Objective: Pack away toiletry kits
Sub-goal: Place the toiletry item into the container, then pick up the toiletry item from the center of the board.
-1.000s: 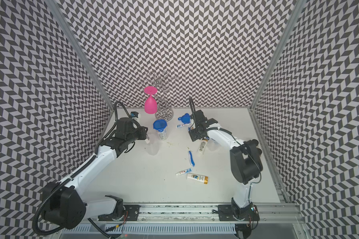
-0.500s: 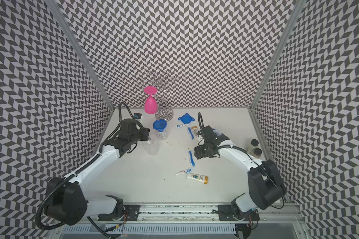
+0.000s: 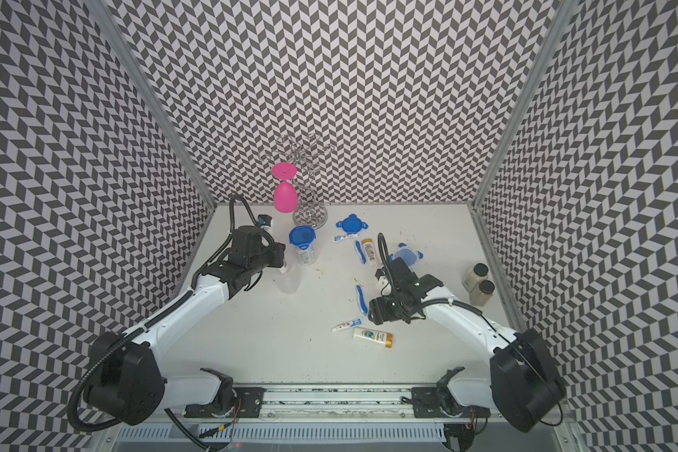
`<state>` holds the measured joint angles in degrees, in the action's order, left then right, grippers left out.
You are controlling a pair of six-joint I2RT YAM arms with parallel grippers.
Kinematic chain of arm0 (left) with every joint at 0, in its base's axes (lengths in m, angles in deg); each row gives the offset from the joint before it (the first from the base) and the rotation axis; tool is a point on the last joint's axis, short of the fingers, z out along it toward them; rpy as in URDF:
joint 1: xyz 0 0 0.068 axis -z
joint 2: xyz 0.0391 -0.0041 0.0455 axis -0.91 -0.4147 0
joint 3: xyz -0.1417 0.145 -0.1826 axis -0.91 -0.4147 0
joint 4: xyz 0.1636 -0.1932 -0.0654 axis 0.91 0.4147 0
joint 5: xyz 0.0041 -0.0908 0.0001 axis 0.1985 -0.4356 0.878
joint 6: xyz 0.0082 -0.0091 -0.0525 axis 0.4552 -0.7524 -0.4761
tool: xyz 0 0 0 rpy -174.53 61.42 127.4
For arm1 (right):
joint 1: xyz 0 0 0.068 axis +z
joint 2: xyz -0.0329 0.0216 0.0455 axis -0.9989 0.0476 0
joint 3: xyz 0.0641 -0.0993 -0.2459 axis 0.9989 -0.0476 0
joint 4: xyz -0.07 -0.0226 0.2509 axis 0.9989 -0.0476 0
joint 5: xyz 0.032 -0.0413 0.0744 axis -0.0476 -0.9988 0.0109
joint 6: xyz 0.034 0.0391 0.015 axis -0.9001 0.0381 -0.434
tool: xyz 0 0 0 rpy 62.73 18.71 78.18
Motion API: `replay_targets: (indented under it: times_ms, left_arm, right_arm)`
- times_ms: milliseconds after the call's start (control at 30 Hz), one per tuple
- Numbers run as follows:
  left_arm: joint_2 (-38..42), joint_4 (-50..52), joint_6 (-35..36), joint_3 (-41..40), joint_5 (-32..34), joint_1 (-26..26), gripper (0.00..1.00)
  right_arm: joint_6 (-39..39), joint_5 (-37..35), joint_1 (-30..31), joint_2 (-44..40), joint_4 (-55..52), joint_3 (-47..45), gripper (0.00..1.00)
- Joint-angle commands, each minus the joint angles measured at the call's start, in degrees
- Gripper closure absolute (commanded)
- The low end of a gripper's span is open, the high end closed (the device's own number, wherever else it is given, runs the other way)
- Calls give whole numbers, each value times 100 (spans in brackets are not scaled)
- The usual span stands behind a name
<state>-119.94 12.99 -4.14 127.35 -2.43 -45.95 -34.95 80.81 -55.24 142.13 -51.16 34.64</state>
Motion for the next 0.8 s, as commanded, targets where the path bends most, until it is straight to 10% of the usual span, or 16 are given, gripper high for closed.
replay_targets:
  times_ms: [0,400,767]
  left_arm:
    - [40,-224,77,-20,83,40,70]
    - [167,-229,141,-171,17,42,70]
    - [338,-107,62,-222,-107,40,69]
  right_arm:
    - [-432,188,270,-320,-166,-45,30]
    - [-1244,939,681,-926,-46,-950,32]
    - [-1130,1156,690,247,996,-911,37]
